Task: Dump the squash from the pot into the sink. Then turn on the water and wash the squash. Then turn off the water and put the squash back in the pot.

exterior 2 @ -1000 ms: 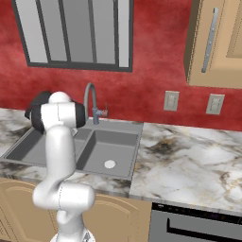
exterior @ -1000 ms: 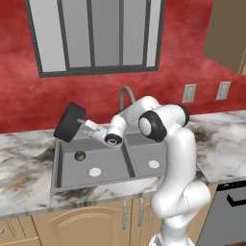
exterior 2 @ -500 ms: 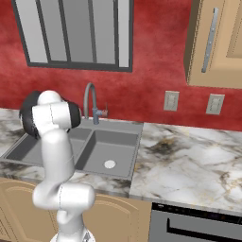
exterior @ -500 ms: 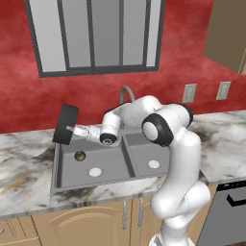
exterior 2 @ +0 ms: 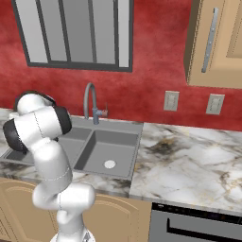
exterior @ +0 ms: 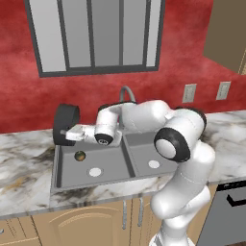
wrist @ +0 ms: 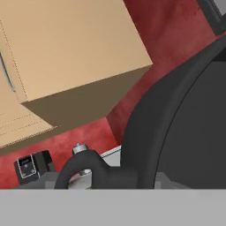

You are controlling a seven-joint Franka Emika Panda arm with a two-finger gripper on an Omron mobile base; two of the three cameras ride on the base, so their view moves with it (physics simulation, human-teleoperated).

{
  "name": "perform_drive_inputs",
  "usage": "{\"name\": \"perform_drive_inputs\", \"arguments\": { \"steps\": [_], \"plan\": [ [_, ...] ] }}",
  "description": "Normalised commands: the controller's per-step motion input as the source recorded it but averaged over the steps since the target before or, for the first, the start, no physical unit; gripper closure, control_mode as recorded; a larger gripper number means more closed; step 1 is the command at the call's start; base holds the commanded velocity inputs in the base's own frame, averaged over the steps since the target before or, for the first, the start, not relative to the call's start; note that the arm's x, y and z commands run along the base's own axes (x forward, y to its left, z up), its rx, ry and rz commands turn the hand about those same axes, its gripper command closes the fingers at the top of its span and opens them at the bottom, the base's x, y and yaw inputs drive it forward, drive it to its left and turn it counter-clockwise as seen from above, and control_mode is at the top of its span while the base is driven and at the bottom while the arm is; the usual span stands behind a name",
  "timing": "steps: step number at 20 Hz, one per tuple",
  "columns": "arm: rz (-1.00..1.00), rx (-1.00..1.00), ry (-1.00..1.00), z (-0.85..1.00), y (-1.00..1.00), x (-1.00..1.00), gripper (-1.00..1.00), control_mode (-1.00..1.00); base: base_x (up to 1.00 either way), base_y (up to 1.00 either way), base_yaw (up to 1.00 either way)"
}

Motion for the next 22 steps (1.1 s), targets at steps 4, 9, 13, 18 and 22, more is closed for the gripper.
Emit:
{"name": "perform_drive_inputs", "arguments": {
  "steps": [4,9,13,18,22],
  "plan": [
    [-0.14,-0.24,0.0,0.48,0.01,-0.6,1.0,-1.0,0.0,0.0,0.0],
    [-0.15,-0.27,0.0,0.55,0.0,-0.5,1.0,-1.0,0.0,0.0,0.0],
    [-0.16,-0.28,0.0,0.55,0.0,-0.55,1.0,-1.0,0.0,0.0,0.0],
    [-0.15,-0.26,0.0,0.51,0.01,-0.58,1.0,-1.0,0.0,0.0,0.0],
    [-0.18,-0.29,0.06,0.36,0.0,-0.52,1.0,-1.0,0.0,0.0,0.0]
  ]
}}
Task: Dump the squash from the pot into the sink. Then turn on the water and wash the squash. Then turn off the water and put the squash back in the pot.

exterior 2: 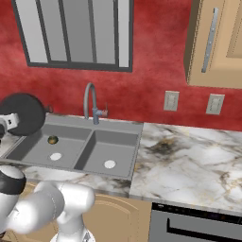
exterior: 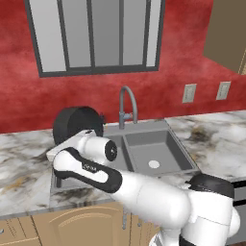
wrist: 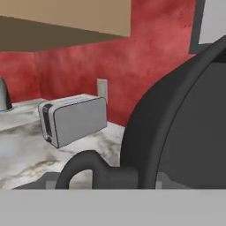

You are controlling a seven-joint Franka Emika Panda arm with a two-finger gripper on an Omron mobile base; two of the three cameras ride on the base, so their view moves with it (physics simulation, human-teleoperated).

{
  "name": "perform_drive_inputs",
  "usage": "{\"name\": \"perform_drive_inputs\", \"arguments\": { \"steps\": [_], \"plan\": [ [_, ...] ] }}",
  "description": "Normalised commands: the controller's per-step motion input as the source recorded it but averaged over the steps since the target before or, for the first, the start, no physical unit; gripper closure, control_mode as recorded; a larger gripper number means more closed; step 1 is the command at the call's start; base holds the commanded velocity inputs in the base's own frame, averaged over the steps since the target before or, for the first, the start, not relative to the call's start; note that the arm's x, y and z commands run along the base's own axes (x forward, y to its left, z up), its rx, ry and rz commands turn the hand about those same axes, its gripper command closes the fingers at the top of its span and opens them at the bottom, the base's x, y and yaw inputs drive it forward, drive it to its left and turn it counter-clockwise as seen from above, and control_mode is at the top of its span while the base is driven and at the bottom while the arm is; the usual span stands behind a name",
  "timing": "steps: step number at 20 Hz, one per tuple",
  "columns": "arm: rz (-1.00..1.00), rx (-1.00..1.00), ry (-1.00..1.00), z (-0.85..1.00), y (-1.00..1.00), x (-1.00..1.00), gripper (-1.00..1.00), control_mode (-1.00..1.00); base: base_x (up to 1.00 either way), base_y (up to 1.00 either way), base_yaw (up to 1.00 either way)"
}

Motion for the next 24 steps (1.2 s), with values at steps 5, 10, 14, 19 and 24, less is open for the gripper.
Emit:
{"name": "perform_drive_inputs", "arguments": {
  "steps": [5,10,14,19,24],
  "plan": [
    [-0.21,-0.32,0.12,0.44,0.0,-0.19,1.0,-1.0,0.0,0.0,0.0],
    [-0.2,-0.29,0.16,0.72,0.0,0.0,1.0,-1.0,0.0,0.0,0.0],
    [-0.16,-0.28,0.12,0.84,0.0,0.01,1.0,-1.0,0.0,0.0,0.0],
    [-0.15,-0.25,0.14,0.77,0.0,0.0,1.0,-1.0,0.0,0.0,0.0],
    [-0.17,-0.33,0.13,0.41,-0.24,0.0,1.0,-1.0,0.0,0.0,0.0]
  ]
}}
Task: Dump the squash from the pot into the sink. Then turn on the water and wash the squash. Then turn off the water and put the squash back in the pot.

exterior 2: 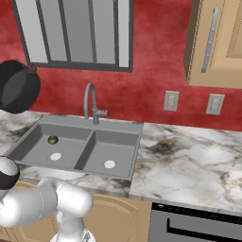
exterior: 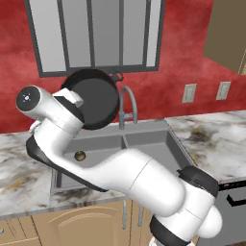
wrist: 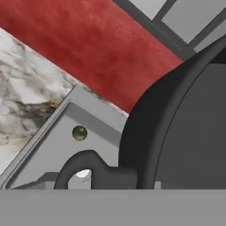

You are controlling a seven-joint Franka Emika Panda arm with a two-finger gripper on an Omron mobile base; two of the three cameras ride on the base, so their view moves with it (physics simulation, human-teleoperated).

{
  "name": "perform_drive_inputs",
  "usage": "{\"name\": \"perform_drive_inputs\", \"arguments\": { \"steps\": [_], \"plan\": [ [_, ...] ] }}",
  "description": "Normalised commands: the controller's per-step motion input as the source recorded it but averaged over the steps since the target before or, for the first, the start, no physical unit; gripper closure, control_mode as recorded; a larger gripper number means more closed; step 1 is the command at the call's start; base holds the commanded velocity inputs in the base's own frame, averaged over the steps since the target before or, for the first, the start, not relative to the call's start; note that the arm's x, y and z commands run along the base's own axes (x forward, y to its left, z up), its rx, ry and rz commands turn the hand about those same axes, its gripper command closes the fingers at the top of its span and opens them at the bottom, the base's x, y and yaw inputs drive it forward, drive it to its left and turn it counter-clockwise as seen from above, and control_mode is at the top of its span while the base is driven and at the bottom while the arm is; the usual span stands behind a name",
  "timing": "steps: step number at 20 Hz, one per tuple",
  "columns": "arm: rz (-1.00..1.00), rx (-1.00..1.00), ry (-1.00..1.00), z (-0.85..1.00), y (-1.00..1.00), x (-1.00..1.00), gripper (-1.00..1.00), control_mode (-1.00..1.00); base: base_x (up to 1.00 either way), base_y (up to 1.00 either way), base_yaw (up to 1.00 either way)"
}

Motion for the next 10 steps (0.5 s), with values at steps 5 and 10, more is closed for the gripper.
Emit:
{"name": "perform_drive_inputs", "arguments": {
  "steps": [5,10],
  "plan": [
    [-0.2,-0.33,0.1,0.04,-0.65,0.0,1.0,-1.0,0.0,0.0,0.0],
    [-0.2,-0.18,0.01,0.0,-0.92,0.0,1.0,-1.0,0.0,0.0,0.0]
  ]
}}
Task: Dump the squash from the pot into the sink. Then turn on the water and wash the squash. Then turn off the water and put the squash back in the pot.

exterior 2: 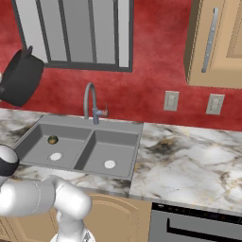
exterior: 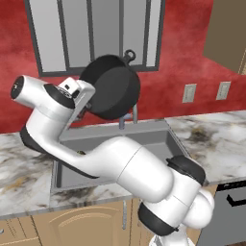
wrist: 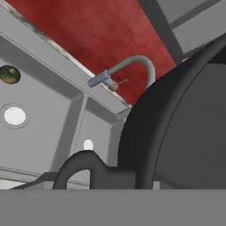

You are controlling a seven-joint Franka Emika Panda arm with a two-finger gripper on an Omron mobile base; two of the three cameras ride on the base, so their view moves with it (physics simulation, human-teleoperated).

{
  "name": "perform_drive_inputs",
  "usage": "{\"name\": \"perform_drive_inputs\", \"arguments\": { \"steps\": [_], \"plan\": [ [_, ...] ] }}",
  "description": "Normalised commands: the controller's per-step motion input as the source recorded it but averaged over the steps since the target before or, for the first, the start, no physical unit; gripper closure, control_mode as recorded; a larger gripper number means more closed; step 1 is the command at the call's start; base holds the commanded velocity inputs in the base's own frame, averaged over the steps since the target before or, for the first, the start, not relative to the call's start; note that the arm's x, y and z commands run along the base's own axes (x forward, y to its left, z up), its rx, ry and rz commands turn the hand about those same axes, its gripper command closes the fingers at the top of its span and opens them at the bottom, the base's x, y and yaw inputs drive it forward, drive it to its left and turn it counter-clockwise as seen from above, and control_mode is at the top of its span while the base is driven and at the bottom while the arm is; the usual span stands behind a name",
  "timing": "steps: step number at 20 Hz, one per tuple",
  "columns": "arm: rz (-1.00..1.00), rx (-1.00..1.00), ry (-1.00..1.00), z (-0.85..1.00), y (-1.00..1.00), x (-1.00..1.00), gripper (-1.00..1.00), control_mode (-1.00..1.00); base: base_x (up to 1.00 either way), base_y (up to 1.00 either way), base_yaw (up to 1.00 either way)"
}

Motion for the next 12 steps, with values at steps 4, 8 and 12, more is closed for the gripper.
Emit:
{"name": "perform_drive_inputs", "arguments": {
  "steps": [4,8,12],
  "plan": [
    [-0.2,-0.04,0.0,0.0,-1.0,0.0,1.0,-1.0,0.0,0.0,0.0],
    [-0.2,0.0,0.0,-0.03,-1.0,0.0,1.0,-1.0,0.0,0.0,0.0],
    [-0.16,0.01,-0.02,-0.06,-1.0,0.0,1.0,-1.0,0.0,0.0,0.0]
  ]
}}
